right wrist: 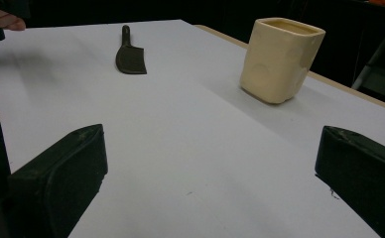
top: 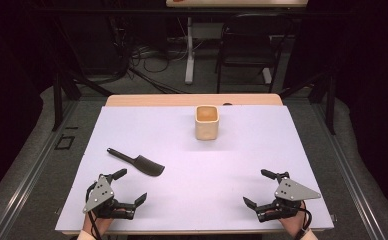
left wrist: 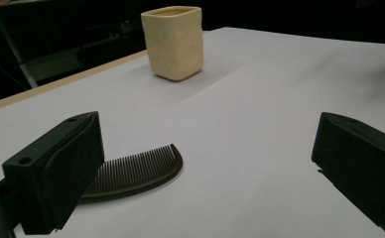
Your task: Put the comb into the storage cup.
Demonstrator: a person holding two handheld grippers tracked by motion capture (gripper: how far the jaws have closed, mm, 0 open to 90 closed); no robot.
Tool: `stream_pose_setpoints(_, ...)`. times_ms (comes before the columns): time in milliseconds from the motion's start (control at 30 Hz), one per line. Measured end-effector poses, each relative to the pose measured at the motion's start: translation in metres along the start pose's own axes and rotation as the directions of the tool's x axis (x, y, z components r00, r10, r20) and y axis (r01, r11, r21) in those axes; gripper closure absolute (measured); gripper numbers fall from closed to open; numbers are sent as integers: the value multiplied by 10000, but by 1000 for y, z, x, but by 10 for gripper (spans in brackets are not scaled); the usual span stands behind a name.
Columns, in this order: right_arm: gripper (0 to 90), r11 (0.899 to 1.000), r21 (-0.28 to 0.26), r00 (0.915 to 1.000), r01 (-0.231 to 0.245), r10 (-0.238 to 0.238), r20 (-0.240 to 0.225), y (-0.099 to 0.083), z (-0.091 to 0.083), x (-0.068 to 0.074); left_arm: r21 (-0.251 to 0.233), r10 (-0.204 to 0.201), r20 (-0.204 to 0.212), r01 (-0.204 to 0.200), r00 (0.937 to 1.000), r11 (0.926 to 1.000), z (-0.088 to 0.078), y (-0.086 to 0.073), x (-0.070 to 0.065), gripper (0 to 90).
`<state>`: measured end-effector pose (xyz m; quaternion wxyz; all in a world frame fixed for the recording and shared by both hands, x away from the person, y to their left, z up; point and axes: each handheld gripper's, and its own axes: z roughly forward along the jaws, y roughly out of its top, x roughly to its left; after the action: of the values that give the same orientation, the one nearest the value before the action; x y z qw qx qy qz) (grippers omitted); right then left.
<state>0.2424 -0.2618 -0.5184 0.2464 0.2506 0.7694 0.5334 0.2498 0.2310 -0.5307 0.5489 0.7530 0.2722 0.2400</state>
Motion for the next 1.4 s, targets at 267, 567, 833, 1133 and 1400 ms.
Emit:
stream_pose_setpoints(267, 0, 10000, 48, 10000, 84, -84, 36, 0, 1, 1, 58, -2, -186, 3, 9998, 10000, 1, 3, 1, 0)
stream_pose_setpoints(567, 0, 9999, 139, 10000, 91, -91, 28, -1, 2, 0, 136, -88, -520, 96, 9986, 9999, 2, 5, 10, 0)
stream_pose_setpoints(833, 0, 9996, 250, 9999, 127, -129, 84, -1, 3, 0, 229, -443, -1081, 471, 9932, 9986, 5, 9, 26, 1)
stream_pose_setpoints(1133, 0, 9996, 255, 9999, 133, -135, 87, -1, 3, 0, 962, -5, -1531, 154, 9882, 9952, 15, 14, 35, 0)
stream_pose_setpoints(1400, 0, 9995, 305, 9999, 105, -108, 81, -1, 3, -1, 1229, 24, -1677, 184, 9858, 9923, 21, 16, 43, 0)
